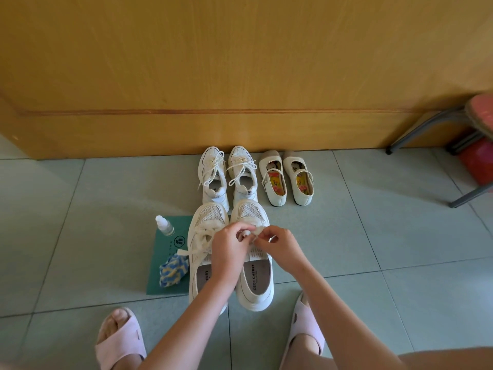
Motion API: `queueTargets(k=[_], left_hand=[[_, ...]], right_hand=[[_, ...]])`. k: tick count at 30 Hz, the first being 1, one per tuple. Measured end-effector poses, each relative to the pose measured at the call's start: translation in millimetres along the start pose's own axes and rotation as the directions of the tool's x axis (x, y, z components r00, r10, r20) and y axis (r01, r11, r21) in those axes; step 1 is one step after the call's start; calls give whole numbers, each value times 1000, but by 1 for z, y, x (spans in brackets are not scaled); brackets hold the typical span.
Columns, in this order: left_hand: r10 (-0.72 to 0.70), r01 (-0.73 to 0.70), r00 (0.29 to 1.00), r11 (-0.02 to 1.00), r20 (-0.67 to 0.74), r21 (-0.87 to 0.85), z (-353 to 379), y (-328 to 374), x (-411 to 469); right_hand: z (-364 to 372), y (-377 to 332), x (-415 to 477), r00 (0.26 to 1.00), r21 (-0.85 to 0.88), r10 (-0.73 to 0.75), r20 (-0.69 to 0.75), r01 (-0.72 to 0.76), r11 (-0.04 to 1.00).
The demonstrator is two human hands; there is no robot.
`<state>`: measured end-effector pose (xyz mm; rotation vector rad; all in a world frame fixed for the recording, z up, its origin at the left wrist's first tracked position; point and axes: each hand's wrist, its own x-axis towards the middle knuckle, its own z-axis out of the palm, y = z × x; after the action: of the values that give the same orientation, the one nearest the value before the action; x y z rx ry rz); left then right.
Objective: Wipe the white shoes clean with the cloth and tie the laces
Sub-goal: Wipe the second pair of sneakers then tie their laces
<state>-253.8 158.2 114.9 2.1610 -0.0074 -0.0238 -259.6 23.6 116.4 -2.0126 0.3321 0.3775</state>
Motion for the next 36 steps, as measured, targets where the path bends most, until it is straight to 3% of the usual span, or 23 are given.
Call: queueTargets(k=[3,6,13,20,25,31,36], left_hand=[[54,-59,998,987,36,152,1,0,1],[88,-95,995,980,46,177,6,3,1],[27,-27,999,1000,-31,6,9,1,0],[-4,10,999,988,40,-153,3,-4,-1],[-3,12,999,979,44,-204,1,-4,-3],[-3,10,999,977,33,-213,3,-4,-5],[14,-16,1000,993,-15,-116,2,-12,-4]], right_hand=[[2,0,-1,1000,62,16,7,-16,998],[-3,-1,-2,999,121,30,29,-33,992],[-6,-1,-2,999,168,11,52,-19,986],[-11,1,-1,993,202,68,92,-85,976],[-11,1,-1,993,126,-15,117,0,992],[-11,2,2,999,6,-53,2,53,999],[-12,5,1,999,-187,-49,-1,48,981]])
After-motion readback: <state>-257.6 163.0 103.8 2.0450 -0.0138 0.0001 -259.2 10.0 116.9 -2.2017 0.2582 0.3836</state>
